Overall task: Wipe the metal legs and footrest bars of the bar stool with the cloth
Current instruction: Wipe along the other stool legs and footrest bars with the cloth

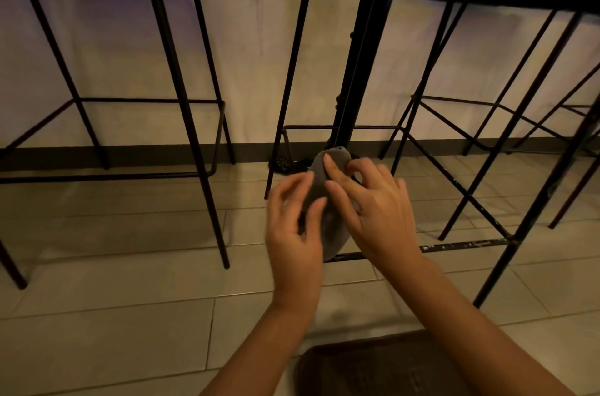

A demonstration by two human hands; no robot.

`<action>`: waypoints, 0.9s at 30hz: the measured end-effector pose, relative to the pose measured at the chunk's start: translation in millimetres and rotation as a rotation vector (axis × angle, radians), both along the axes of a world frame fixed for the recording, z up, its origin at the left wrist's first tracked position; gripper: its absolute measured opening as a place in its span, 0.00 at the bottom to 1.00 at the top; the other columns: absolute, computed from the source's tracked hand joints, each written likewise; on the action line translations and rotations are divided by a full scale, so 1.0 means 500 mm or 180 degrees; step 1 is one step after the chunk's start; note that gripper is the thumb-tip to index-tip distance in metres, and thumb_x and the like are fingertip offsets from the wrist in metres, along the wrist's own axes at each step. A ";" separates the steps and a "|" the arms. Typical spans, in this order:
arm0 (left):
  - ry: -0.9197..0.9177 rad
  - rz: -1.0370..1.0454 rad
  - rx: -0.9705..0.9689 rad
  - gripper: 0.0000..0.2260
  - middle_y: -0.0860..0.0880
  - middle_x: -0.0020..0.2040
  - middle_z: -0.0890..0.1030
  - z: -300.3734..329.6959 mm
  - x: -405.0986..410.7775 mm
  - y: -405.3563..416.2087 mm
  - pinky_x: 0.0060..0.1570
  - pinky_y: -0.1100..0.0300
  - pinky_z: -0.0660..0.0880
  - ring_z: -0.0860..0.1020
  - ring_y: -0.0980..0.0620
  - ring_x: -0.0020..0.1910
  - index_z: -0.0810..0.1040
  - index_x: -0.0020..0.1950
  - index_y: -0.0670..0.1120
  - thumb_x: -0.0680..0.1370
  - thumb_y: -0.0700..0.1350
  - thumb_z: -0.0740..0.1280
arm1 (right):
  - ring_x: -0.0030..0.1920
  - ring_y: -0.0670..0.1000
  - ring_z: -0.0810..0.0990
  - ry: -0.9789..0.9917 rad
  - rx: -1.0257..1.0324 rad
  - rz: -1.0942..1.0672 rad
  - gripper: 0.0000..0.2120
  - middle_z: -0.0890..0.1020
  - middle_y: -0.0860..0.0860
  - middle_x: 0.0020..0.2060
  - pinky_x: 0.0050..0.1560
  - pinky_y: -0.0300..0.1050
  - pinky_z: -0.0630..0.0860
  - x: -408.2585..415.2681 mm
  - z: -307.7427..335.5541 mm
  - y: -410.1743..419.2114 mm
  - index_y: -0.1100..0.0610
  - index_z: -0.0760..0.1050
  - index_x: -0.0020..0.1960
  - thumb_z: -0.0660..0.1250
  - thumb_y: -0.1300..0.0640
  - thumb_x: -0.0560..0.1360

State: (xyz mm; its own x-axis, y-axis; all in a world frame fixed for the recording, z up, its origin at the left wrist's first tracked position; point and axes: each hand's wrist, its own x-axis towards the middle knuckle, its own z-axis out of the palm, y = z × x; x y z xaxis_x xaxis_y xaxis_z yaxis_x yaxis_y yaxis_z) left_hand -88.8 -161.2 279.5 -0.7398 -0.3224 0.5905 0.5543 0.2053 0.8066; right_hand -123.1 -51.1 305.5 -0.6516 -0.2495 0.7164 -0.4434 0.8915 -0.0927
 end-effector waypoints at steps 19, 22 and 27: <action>-0.0039 0.0181 0.0396 0.18 0.49 0.54 0.76 0.002 -0.059 0.072 0.56 0.61 0.75 0.75 0.56 0.55 0.72 0.64 0.47 0.76 0.38 0.66 | 0.37 0.46 0.71 0.0562 -0.0355 0.0107 0.26 0.75 0.54 0.50 0.35 0.52 0.77 -0.053 0.136 0.032 0.51 0.60 0.72 0.63 0.49 0.77; 0.0026 0.0220 0.0302 0.19 0.49 0.51 0.76 -0.003 -0.062 0.072 0.55 0.66 0.74 0.74 0.59 0.51 0.71 0.66 0.45 0.75 0.37 0.65 | 0.38 0.45 0.69 0.0567 -0.0340 0.0127 0.26 0.76 0.54 0.49 0.35 0.52 0.77 -0.057 0.133 0.029 0.52 0.61 0.72 0.63 0.50 0.76; 0.0036 0.0255 0.0219 0.19 0.47 0.50 0.76 -0.014 -0.066 0.069 0.54 0.70 0.73 0.75 0.59 0.50 0.70 0.65 0.45 0.75 0.36 0.66 | 0.39 0.44 0.69 0.0509 -0.0402 0.0162 0.27 0.77 0.53 0.49 0.38 0.51 0.77 -0.055 0.134 0.028 0.53 0.60 0.72 0.64 0.51 0.76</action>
State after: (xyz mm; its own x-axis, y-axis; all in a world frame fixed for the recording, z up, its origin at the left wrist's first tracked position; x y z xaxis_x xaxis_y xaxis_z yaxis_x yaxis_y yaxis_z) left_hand -121.6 -126.8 272.5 -0.7034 -0.4203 0.5732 0.5475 0.1939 0.8140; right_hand -150.3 -37.4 372.4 -0.5158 -0.1809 0.8374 -0.5056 0.8533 -0.1272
